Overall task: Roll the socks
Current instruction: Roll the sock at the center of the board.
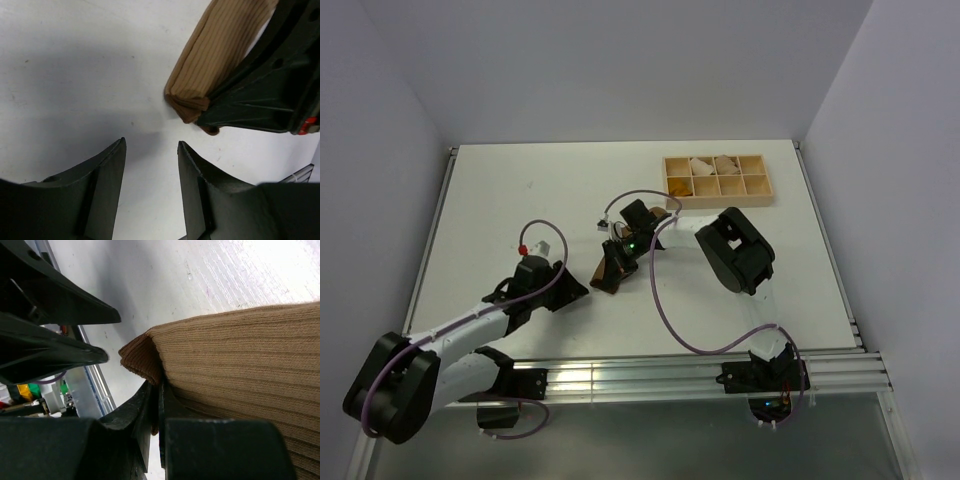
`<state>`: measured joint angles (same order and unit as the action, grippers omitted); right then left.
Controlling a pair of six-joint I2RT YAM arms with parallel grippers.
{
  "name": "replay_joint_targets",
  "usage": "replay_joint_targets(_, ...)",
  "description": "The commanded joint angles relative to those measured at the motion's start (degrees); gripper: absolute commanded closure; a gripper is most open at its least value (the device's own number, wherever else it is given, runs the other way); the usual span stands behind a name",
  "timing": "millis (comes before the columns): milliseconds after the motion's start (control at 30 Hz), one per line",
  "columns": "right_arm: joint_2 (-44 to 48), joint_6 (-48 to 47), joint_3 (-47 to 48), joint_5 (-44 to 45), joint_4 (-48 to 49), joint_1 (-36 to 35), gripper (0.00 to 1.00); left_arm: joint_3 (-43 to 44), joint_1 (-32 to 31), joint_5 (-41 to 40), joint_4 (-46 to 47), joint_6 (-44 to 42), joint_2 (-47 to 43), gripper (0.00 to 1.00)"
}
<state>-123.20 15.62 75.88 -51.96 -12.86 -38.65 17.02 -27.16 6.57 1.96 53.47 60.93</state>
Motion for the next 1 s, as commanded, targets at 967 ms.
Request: replay_joint_targets(967,-0.47,-0.15,1.64,2.92,-1.11,0.51,0.94,9.26,-3.08,-5.95,4.73,-1.44,18.7,0.63)
